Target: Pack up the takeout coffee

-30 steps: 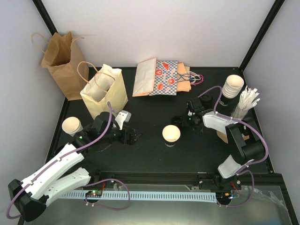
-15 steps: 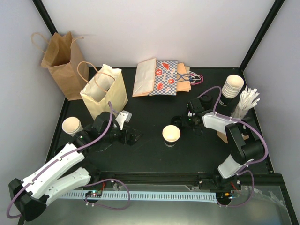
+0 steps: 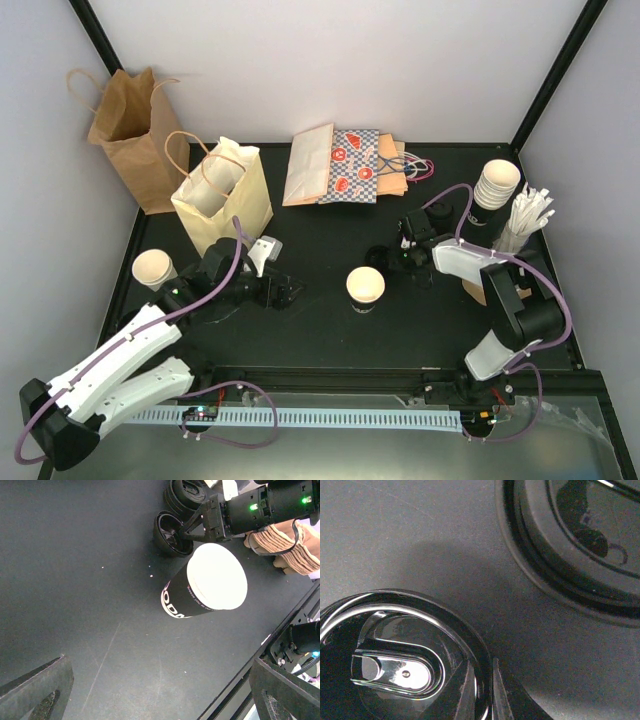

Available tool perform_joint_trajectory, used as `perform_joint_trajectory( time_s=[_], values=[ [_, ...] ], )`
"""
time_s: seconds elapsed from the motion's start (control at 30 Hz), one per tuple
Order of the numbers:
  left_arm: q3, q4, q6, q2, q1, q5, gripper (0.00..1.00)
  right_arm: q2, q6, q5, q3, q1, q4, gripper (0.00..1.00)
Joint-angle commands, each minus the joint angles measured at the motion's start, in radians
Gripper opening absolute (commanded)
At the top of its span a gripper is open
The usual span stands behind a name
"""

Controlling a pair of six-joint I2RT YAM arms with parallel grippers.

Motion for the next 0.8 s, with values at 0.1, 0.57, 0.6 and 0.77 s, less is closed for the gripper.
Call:
perform_joint_trajectory(
  time_s=[0.1, 0.57, 0.6, 0.77],
  values=[
    [0.009, 0.019, -0.006, -0.002, -0.005, 0.018, 0.99, -0.062, -0.002, 0.038, 0.042, -0.001, -0.035, 0.11],
    [0.072, 0.232, -0.127, 0.034, -0.004, 0.157, 0.99, -0.324, -0.061, -0.037, 0.157, -0.002, -0.140, 0.12],
    [0.070, 0.283, -0.159, 0.038, -0.005, 0.187, 0.99, -0.340, -0.068, -0.076, 0.159, -0.003, -0.136, 0.13],
    [0.062, 0.535, -0.333, 0.093, -0.011, 0.314, 0.98, -0.433, -0.069, -0.376, 0.103, 0.002, 0.009, 0.14]
  ],
)
